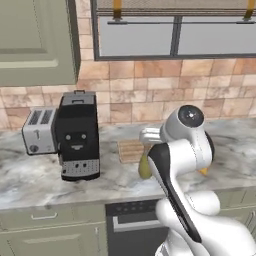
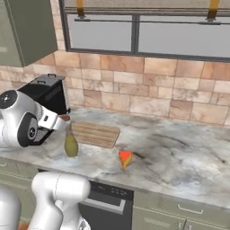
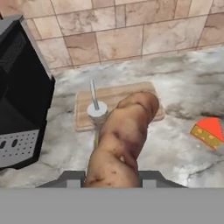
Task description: Retrieve the reheated potato from the microwave, then place the potato, cheese, and condiment on the cutting board.
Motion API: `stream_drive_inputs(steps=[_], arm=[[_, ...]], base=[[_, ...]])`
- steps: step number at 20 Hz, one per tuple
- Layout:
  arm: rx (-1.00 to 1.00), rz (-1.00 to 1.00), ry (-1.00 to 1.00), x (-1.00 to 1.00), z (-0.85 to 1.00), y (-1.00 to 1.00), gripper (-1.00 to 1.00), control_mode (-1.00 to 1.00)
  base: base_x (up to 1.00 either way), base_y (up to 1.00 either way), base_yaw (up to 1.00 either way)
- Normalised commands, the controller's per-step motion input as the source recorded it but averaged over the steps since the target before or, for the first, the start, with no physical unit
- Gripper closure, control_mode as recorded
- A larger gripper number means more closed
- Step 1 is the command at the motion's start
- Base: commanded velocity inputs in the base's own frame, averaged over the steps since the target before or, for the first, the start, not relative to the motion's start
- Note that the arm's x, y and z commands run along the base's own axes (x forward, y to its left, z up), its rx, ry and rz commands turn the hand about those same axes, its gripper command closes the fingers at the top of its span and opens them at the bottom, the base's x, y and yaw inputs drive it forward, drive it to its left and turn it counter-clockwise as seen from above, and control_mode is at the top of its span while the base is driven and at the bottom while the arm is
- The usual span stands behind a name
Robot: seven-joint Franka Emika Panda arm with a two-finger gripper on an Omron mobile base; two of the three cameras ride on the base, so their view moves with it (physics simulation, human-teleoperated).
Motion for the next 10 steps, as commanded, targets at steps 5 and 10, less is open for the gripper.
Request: stream_drive_inputs(steps=[5, 10], arm=[[0.0, 0.0, 0.0, 0.0, 0.0, 0.0, 1.0, 1.0], [0.0, 0.0, 0.0, 0.0, 0.0, 0.0, 1.0, 1.0]], base=[[0.3, -0.22, -0.23], [0.36, -0.18, -0.09]])
